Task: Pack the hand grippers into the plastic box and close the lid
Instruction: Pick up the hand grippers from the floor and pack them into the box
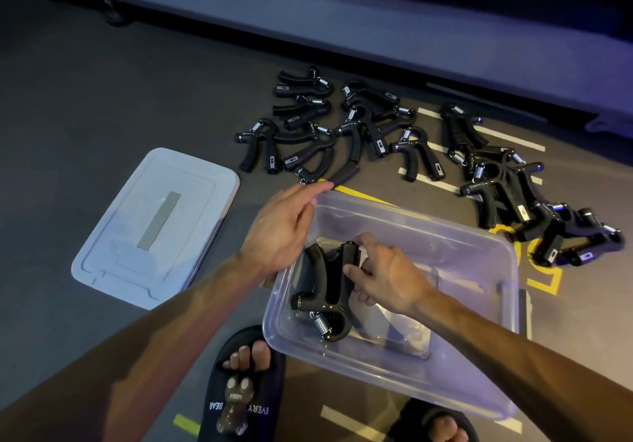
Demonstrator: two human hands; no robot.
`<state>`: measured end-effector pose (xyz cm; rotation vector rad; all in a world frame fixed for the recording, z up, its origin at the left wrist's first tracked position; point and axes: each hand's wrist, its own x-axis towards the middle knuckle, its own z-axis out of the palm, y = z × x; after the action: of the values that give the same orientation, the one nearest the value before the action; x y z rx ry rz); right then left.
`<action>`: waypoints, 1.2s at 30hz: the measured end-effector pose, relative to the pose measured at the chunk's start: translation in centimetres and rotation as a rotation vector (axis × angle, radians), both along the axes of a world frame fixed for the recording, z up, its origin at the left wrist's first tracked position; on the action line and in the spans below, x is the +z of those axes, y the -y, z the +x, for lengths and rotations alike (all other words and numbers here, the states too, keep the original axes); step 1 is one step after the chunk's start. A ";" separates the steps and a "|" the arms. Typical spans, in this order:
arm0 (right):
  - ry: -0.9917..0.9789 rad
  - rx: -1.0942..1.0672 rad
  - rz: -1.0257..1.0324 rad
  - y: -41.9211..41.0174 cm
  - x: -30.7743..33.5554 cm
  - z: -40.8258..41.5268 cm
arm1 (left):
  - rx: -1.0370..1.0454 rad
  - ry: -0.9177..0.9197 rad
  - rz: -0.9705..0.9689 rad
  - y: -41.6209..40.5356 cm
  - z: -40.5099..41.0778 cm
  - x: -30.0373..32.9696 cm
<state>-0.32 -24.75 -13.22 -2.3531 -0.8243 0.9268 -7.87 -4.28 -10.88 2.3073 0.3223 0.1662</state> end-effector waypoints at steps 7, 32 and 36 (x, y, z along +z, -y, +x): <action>-0.004 -0.005 -0.002 -0.2 0.0 -0.5 | 0.001 -0.007 -0.001 0.1 -0.1 0.3; -0.013 -0.007 -0.192 -9.4 0.2 16.0 | 0.016 -0.127 -0.137 -1.0 3.5 0.6; 0.087 0.181 -0.336 -11.0 -1.7 17.2 | -0.011 -0.127 -0.103 -1.1 3.5 0.6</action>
<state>16.90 -13.76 -14.89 -2.6544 -0.9952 1.1169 -4.32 -3.14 -10.24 2.2220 0.3734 -0.0031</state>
